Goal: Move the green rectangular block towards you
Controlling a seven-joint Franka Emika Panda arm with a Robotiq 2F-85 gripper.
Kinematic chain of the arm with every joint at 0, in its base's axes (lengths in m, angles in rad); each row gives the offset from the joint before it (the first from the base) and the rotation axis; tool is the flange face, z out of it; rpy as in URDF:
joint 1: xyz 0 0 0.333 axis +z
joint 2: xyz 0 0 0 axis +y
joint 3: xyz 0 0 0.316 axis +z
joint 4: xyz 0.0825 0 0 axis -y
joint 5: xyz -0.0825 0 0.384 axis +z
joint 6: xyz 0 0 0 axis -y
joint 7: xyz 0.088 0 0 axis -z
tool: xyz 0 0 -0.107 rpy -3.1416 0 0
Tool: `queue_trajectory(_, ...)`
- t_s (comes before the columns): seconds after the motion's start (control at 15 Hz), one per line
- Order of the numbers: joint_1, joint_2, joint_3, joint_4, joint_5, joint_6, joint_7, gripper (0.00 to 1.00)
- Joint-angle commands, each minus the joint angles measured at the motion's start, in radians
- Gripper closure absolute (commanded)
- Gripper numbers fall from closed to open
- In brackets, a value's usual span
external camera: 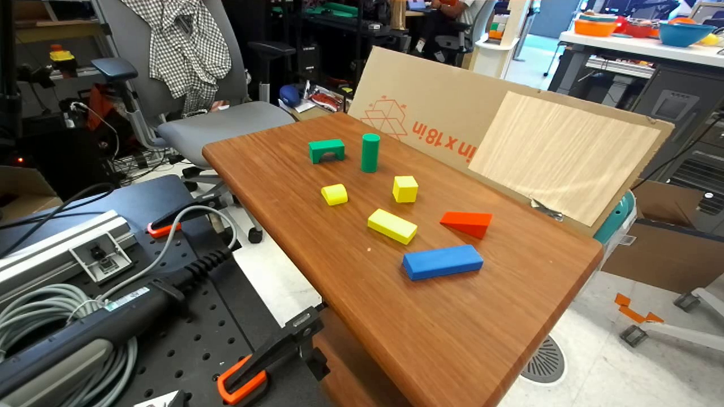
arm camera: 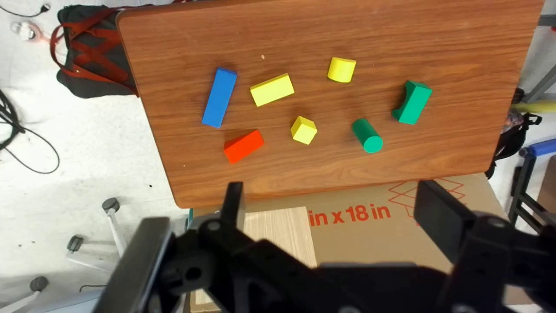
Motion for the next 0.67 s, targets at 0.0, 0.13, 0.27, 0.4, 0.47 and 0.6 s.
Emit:
queue_trajectory(0.0,-0.015,0.105,-0.021,-0.063,0.044,0.151,-0.012,0.00)
queue_trajectory(0.13,-0.015,0.179,-0.025,-0.105,0.064,0.258,-0.011,0.00)
queue_trajectory(0.27,-0.001,0.247,-0.021,-0.137,0.103,0.353,-0.016,0.00)
queue_trajectory(0.4,0.023,0.310,-0.010,-0.152,0.160,0.422,-0.030,0.00)
queue_trajectory(0.47,0.037,0.335,-0.003,-0.154,0.191,0.445,-0.038,0.00)
queue_trajectory(0.6,0.064,0.381,0.022,-0.142,0.238,0.454,-0.056,0.00)
